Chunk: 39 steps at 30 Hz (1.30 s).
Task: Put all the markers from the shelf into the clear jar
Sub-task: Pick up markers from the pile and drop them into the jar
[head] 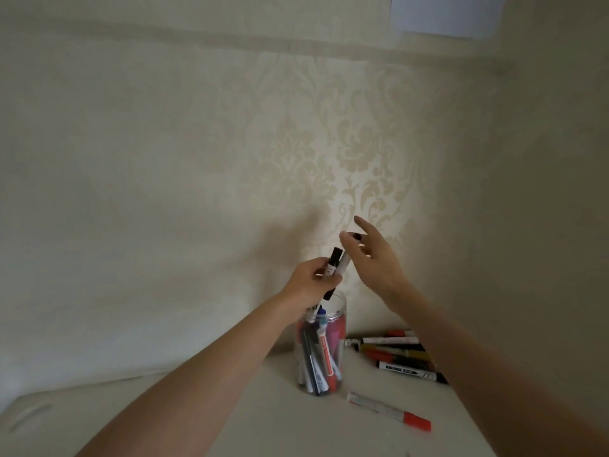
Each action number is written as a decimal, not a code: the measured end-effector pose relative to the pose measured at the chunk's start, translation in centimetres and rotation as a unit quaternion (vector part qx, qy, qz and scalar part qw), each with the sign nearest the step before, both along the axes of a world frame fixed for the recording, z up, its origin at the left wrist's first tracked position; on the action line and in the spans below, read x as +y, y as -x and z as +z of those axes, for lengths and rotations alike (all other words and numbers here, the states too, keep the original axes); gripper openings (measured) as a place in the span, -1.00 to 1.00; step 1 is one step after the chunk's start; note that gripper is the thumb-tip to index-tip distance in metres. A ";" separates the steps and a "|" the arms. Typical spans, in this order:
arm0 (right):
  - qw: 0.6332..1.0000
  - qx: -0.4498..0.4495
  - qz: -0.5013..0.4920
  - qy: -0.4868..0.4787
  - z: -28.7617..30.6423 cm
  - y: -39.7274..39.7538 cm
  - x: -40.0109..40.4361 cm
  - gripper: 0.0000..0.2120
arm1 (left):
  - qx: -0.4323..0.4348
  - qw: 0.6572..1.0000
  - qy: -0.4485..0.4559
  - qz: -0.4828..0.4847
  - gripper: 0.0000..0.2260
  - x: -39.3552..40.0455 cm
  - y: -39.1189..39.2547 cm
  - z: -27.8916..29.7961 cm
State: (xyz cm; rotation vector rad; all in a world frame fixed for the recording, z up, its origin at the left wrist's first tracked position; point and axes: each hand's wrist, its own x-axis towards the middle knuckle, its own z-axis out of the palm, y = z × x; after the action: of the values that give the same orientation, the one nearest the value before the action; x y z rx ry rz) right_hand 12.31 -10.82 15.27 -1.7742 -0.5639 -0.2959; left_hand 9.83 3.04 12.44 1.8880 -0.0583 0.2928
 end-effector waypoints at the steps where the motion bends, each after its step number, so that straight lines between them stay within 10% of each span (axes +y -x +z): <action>1: 1.000 -0.022 -0.011 0.018 0.0 -0.1 0.4 -0.63 | 0.003 1.000 -0.009 -0.017 -0.85 0.0 0.1 -0.1; 10: 0.986 -0.035 -0.068 0.146 -2.9 -1.6 1.8 -0.74 | -0.091 0.992 -0.036 0.075 -0.92 2.8 0.7 -1.6; 15: 0.877 -0.086 -0.089 0.465 -6.4 -1.5 2.7 -0.69 | -0.024 0.968 -0.238 0.073 -0.91 3.4 0.7 -2.5; 22: 0.967 -0.062 -0.099 0.226 -9.1 4.5 -4.3 -0.70 | -0.086 0.903 -0.413 0.085 -0.65 3.2 1.2 -2.6; 27: 0.849 0.052 0.031 0.524 -17.5 11.0 -9.0 -0.46 | 0.109 0.869 -0.482 0.026 -0.43 2.3 0.7 -2.9; 34: 0.922 0.077 -0.079 0.371 -18.3 9.2 -11.6 -0.85 | -0.222 0.920 -0.320 0.037 -0.77 -2.0 3.9 -1.6; 39: 0.964 0.208 -0.103 0.127 -17.0 6.6 -12.2 -0.86 | 0.024 0.961 -0.268 -0.071 -0.54 -7.5 5.6 -7.7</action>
State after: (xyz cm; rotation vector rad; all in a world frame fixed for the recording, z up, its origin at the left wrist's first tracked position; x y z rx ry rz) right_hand 5.70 -23.06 -1.76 -2.0746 -0.1174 0.0137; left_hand 4.24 -4.47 4.78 2.4137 -0.2607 0.1370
